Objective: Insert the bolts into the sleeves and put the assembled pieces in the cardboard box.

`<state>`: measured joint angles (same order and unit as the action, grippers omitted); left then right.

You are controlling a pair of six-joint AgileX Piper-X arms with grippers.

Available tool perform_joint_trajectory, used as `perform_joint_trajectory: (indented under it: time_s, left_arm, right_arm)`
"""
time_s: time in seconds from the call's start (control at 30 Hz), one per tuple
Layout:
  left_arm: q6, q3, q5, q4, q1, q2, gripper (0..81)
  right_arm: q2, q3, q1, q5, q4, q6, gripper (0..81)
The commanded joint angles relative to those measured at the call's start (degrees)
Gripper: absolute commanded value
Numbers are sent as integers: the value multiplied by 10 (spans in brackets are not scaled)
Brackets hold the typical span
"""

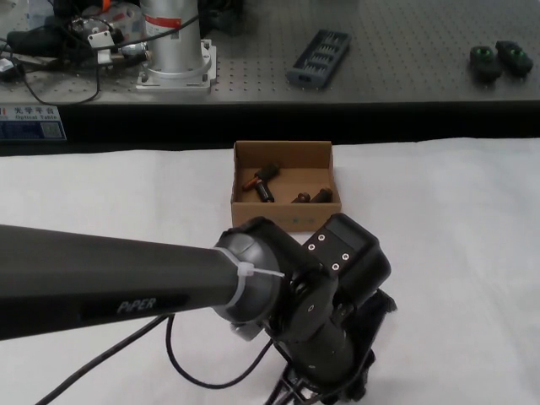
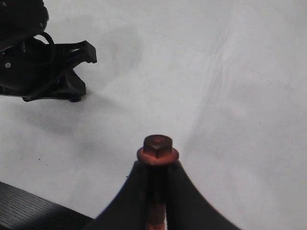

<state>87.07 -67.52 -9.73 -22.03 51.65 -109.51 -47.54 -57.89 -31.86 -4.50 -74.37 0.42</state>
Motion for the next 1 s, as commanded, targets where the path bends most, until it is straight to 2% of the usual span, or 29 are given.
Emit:
perform_joint_trajectory:
  time_s: [0.0, 0.17, 0.27, 0.37, 0.53, 0.67, 0.83, 0.97]
  left_arm:
    - [-139, 3, -10, -8, 1, 7, 6]
    - [-334, 3, 46, -31, -5, 60, 6]
    - [-454, 4, 43, -38, -16, 99, 6]
    - [-561, 14, 9, -31, -33, 144, 6]
    - [-717, 53, -90, -31, -82, 240, 6]
    - [-811, 105, -192, -31, -142, 324, 6]
    - [-871, 162, -353, -31, -235, 408, 6]
    - [-881, 200, -492, 20, -297, 430, 6]
  right_arm:
    - [5, -1, 4, -1, -3, -4, 19]
    - [5, -1, 4, -1, 1, -4, 19]
    - [5, -1, 4, 2, 19, -4, 19]
    - [0, -1, 4, 26, 45, 2, 19]
    - [-28, -1, 4, 100, 88, 61, 19]
    - [-59, -1, 4, 162, 168, 103, 19]
    - [-109, -1, 4, 255, 317, 201, 19]
    - [-153, -1, 4, 313, 438, 274, 19]
